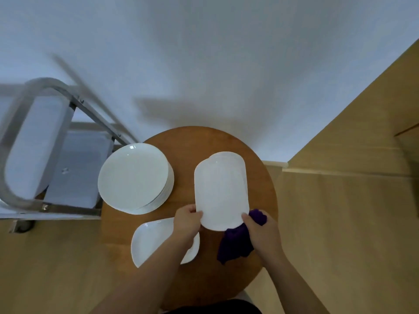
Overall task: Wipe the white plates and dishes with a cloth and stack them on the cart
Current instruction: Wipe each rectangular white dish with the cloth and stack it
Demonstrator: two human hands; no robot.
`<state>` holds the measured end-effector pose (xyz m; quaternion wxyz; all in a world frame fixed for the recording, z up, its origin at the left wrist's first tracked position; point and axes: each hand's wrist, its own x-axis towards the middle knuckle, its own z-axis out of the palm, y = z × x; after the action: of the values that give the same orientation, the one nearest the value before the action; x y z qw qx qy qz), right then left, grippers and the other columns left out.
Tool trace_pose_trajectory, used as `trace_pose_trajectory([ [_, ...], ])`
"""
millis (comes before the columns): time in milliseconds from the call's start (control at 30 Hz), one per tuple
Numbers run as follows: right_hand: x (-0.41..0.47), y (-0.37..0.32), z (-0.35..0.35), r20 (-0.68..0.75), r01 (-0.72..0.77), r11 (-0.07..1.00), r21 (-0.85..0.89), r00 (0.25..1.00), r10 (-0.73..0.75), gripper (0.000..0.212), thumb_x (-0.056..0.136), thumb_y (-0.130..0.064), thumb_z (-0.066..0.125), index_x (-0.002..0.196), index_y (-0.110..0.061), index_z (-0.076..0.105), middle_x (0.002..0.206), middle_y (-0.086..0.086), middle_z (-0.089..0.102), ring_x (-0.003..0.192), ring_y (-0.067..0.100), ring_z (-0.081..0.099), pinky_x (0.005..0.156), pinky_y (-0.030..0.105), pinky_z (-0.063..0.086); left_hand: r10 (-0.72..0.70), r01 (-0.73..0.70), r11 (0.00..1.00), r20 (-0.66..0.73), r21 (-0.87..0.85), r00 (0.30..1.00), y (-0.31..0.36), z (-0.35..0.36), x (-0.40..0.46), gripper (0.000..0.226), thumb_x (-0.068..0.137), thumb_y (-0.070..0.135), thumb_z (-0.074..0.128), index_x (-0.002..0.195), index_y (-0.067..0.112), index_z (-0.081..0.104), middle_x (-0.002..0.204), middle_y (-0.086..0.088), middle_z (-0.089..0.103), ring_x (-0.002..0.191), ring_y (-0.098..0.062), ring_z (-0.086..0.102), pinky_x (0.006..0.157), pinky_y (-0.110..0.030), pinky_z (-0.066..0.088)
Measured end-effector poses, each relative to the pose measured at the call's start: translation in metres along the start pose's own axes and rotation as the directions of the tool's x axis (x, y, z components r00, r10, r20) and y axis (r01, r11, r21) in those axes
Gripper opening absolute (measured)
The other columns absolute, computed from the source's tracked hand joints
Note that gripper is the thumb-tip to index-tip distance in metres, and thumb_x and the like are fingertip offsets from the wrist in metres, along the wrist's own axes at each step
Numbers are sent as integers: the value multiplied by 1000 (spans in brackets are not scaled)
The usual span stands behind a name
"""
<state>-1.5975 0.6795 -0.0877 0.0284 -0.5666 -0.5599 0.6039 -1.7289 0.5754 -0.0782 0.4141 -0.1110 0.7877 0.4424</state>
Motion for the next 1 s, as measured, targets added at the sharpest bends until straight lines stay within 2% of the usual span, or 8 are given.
trace_pose_trajectory([
  [100, 12, 1, -4, 3, 9, 1000, -18, 1000, -9, 5, 86, -24, 63, 89, -21, 61, 84, -2, 64, 81, 12, 60, 66, 24, 47, 4, 2, 997, -71, 82, 997, -2, 14, 25, 28, 92, 0, 50, 72, 16, 59, 75, 2, 61, 71, -16, 58, 76, -39, 55],
  [200, 19, 1, -6, 9, 27, 999, -45, 1000, -27, 3, 85, -21, 63, 83, -22, 60, 79, -3, 63, 75, 8, 59, 56, 17, 40, 55, -32, 981, -113, 191, 992, -4, 27, 42, 20, 92, 3, 51, 83, 15, 63, 73, 8, 58, 68, -10, 54, 59, -23, 49],
  [300, 23, 2, -4, -6, 44, 999, -30, 999, -44, 9, 85, -18, 63, 82, -26, 59, 78, -5, 63, 75, 7, 59, 56, 14, 39, 134, -95, 946, -109, 309, 985, -3, 37, 54, 21, 93, 4, 51, 100, 8, 69, 85, 2, 61, 78, -17, 58, 71, -28, 52],
  [400, 25, 5, -3, -1, 52, 998, -27, 999, -52, 9, 85, -17, 63, 80, -24, 61, 75, -5, 64, 72, 7, 60, 58, 15, 42, 231, -169, 852, -64, 495, 971, 1, 43, 66, 22, 93, 2, 46, 99, 1, 67, 90, -11, 64, 86, -25, 60, 69, -23, 47],
  [500, 23, 10, 0, 22, 50, 998, -46, 999, -49, 11, 84, -16, 63, 77, -23, 61, 72, -5, 64, 70, 8, 60, 60, 18, 45, 193, -125, 805, -57, 579, 979, 4, 47, 78, 23, 92, 1, 45, 110, -4, 60, 110, -22, 61, 104, -36, 57, 89, -35, 47],
  [600, 18, 15, 3, 39, 21, 998, -57, 999, -19, 14, 85, -17, 63, 76, -27, 59, 74, -6, 63, 73, 8, 60, 62, 19, 45, 159, -139, 694, 39, 707, 987, -3, 49, 86, 23, 95, 8, 45, 115, 0, 54, 121, -19, 56, 113, -32, 50, 98, -35, 41],
  [767, 8, 16, 9, 51, 15, 998, -53, 999, -13, 17, 84, -15, 64, 76, -29, 58, 76, -8, 63, 76, 8, 59, 65, 20, 46, 49, -29, 804, -17, 594, 999, -38, 20, 75, 49, 95, 20, 49, 142, 9, 38, 144, -16, 41, 131, -32, 40, 107, -44, 35],
  [1000, -16, 14, 35, 118, 24, 998, -53, 993, -18, 23, 81, -8, 64, 77, -30, 60, 77, -11, 64, 77, 8, 60, 67, 24, 49, 26, 200, 791, -358, 579, 933, -128, -88, 55, 52, 93, 18, 53, 139, 2, 38, 138, -22, 44, 127, -35, 39, 106, -45, 33],
])
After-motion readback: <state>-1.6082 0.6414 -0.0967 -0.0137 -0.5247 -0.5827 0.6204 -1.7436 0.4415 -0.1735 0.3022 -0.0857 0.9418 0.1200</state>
